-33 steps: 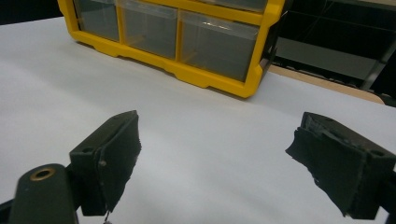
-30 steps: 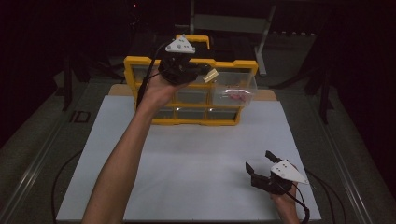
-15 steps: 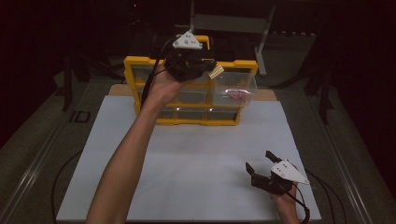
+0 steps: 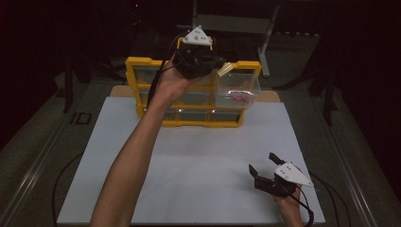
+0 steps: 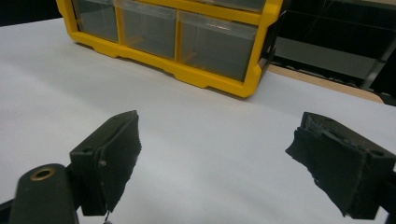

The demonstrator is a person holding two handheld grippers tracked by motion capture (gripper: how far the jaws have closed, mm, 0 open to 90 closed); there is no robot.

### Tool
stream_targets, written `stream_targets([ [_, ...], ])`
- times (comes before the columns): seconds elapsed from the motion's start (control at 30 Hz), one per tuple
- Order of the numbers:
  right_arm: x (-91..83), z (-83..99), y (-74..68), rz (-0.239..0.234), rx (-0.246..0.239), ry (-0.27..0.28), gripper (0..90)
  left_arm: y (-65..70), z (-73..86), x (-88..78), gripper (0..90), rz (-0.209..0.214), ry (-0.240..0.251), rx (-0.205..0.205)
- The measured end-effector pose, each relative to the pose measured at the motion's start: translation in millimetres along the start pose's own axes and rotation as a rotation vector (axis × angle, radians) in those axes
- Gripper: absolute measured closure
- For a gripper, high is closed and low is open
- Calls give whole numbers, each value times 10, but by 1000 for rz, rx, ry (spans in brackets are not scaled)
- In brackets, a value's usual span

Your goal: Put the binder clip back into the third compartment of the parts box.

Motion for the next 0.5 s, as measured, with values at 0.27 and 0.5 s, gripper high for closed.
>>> stream_targets([
  [0.27,-2,-1,2,0,1,1,134,17,-9,46,891,1,-19,5],
  [0.5,-2,-3,3,1,1,3,135,30,-26,83,890,4,-23,6],
])
Point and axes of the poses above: each handheld gripper's, and its own axes: x roughly forward along the jaws, z roughly out of its underside, y roughly to its right, the point moved 4 cm from there along x, roughly forward along the jaws, and after that the axes turned 11 degrees about z, right-handed, at the moved point
